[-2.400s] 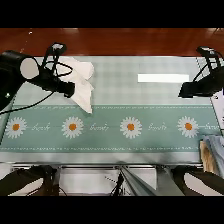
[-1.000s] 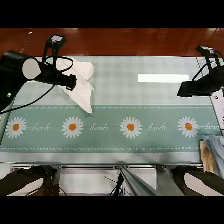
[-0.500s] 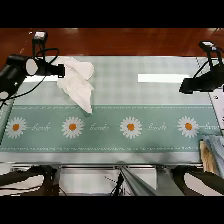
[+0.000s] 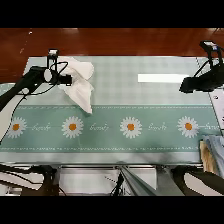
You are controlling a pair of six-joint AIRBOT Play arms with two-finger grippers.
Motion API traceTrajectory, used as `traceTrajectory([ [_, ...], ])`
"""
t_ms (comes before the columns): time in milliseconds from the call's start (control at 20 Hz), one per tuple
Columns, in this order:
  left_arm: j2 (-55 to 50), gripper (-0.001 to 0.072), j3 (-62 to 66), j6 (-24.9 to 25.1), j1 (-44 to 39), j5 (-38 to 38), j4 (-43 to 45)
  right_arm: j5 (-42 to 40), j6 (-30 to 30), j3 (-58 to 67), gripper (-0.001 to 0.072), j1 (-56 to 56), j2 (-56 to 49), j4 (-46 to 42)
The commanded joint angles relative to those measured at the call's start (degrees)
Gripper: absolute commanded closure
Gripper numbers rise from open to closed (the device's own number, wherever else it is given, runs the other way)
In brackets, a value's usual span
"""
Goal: Fold the shirts.
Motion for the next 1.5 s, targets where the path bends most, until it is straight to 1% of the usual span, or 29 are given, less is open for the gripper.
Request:
traceTrajectory([
  [0, -1.7, 0.0111, 0.0, -2.4, 0.1, 0.4, -0.2, 0.1, 1.0, 0.0, 0.0124, 0.0, 0.0, 0.1],
  [50, -1.6, 0.0264, 0.1, -3.4, 0.1, 0.2, -0.2, 0.1, 1.0, 0.0, 0.0124, 0.0, 0.0, 0.1],
  [100, -1.3, 0.0508, 0.7, -3.7, 0.1, -1.4, -0.2, 0.1, 1.0, 0.0, 0.0125, 0.0, 0.0, 0.1],
  [150, -1.1, 0.0678, 2.3, -3.8, 0.1, -4.0, -0.2, 0.1, 1.0, 0.0, 0.0125, 0.0, 0.0, 0.1],
  [250, 0.2, 0.0682, 7.5, -3.7, 0.1, -9.1, -0.1, 0.2, 1.0, 0.0, 0.0128, 0.0, 0.0, 0.0],
  [300, 1.3, 0.0682, 10.8, -3.5, 0.1, -11.4, -0.1, 0.5, 1.0, 0.0, 0.0159, 0.0, 0.0, 0.1],
  [350, 3.0, 0.0682, 14.6, -2.0, -0.1, -13.7, -0.2, 1.4, 1.0, 0.0, 0.0239, 0.0, 0.2, 0.1],
  [400, 5.2, 0.0683, 18.0, -0.3, -0.5, -15.2, -0.2, 2.5, 1.0, 0.0, 0.0270, 0.0, 0.7, 0.1],
  [500, 11.2, 0.0683, 24.8, 1.0, -2.0, -16.3, -0.2, 4.1, 1.0, 0.0, 0.0270, 0.0, 2.7, 0.0],
  [700, 25.6, 0.0683, 34.5, 1.0, -8.1, -15.7, -0.2, 5.5, 1.0, 0.0, 0.0270, 0.0, 10.0, -0.2],
  [900, 40.6, 0.0682, 36.8, 1.0, -17.8, -11.6, -0.2, 5.5, 1.0, 0.0, 0.0269, 0.0, 18.5, -2.1],
  [1000, 45.9, 0.0683, 36.8, 1.0, -22.4, -11.7, -0.2, 5.5, 1.0, 0.0, 0.0269, 0.0, 22.0, -3.6],
  [1100, 49.1, 0.0682, 36.8, 1.0, -26.5, -11.7, -0.2, 5.5, 1.0, 0.0, 0.0269, 0.0, 24.7, -5.6],
  [1200, 50.0, 0.0683, 36.8, 0.9, -29.6, -12.3, -0.2, 5.6, 1.0, 0.0, 0.0269, 0.0, 26.4, -7.8],
  [1350, 48.2, 0.0683, 36.8, -0.2, -32.2, -16.7, -0.9, 6.2, 1.0, 0.0, 0.0269, 0.0, 27.4, -10.4],
  [1450, 45.3, 0.0682, 36.6, -1.4, -32.9, -19.2, -3.9, 6.5, 1.0, 0.0, 0.0269, 0.0, 27.4, -10.7],
])
